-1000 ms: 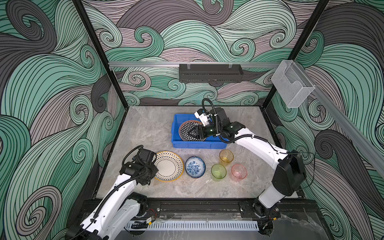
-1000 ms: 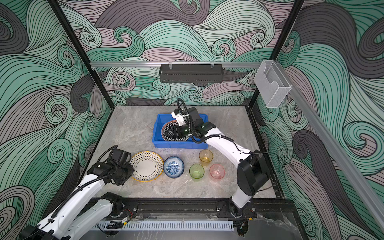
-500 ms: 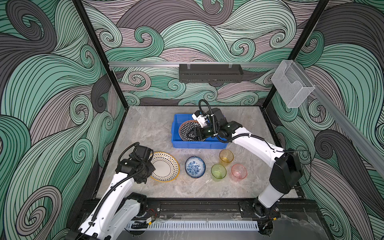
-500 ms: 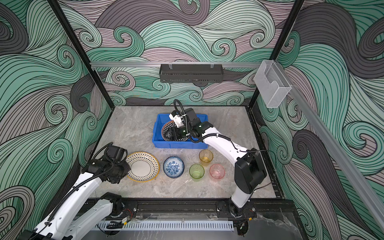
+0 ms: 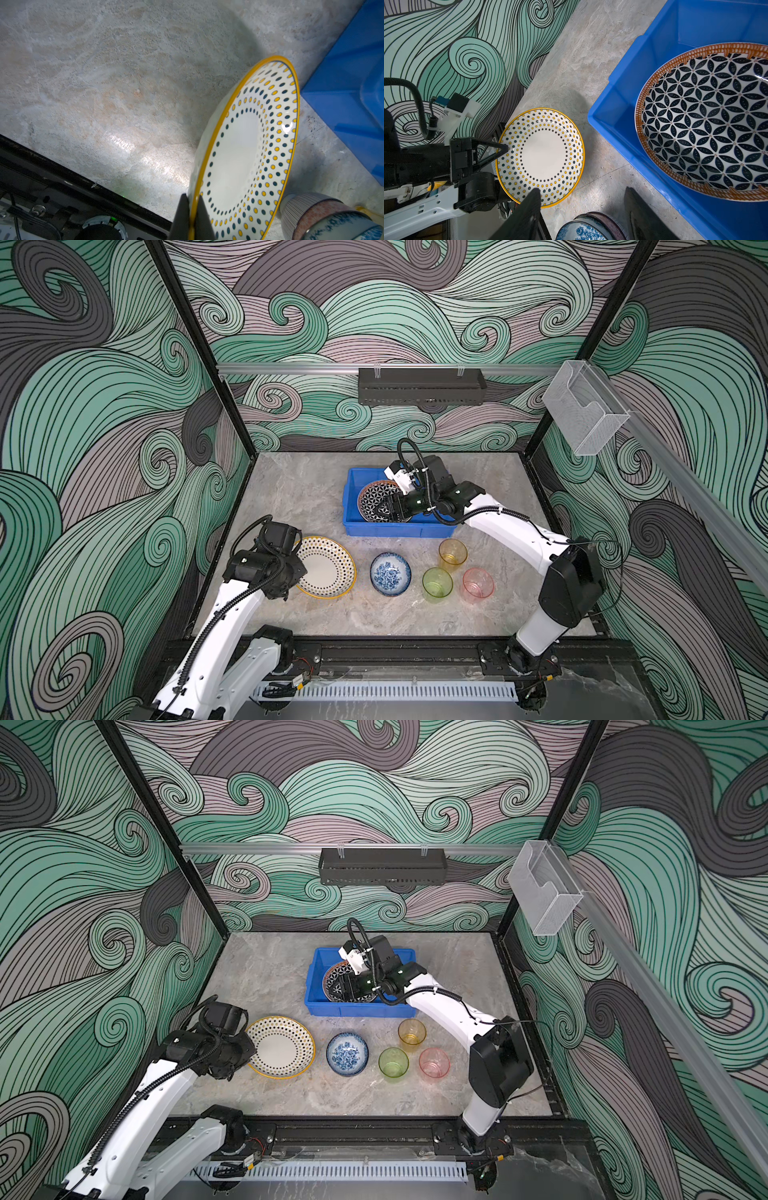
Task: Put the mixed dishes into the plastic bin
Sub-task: 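Grip the rim of the yellow dotted plate with the left gripper and tilt it up, then carry the dotted plate with the left gripper over the blue bin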
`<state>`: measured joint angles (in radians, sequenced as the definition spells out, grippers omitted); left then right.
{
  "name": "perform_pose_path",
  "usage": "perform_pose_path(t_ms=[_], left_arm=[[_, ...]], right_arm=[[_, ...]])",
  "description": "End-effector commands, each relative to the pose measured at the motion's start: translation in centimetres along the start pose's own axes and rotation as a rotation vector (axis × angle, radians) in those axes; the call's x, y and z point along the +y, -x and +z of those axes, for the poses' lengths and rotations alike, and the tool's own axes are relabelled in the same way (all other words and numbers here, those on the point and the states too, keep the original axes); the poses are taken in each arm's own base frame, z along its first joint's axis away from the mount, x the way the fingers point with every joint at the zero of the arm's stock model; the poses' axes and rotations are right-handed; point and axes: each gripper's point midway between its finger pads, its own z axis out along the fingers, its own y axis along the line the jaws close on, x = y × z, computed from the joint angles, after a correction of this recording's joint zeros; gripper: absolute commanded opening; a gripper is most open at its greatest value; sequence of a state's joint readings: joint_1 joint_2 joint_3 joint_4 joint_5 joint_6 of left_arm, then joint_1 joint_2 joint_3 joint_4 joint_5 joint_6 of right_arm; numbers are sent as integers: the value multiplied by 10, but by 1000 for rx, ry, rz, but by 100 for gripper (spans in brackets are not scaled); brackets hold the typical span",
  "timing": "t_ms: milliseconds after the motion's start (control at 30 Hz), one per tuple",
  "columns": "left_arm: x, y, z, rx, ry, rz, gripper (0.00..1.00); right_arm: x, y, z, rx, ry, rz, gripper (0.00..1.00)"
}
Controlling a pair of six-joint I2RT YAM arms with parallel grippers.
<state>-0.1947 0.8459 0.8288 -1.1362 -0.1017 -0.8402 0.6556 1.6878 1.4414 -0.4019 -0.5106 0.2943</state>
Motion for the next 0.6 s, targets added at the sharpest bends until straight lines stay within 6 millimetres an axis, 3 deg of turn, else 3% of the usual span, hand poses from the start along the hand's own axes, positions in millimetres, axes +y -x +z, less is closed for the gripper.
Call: perform_pose_path(t_ms=[0,300,567], left_arm=[[-15,19,-21,-59,-65,-5,0],[-30,43,-51,-108,-96,56,0],[-51,62,-70,-137,-141,82,0]], right_arm=[[5,10,-14,-42,-34,-43,65],[-4,18,-30,-106,-129,-59,65],[-25,19,-47,-150,-246,-34,67]])
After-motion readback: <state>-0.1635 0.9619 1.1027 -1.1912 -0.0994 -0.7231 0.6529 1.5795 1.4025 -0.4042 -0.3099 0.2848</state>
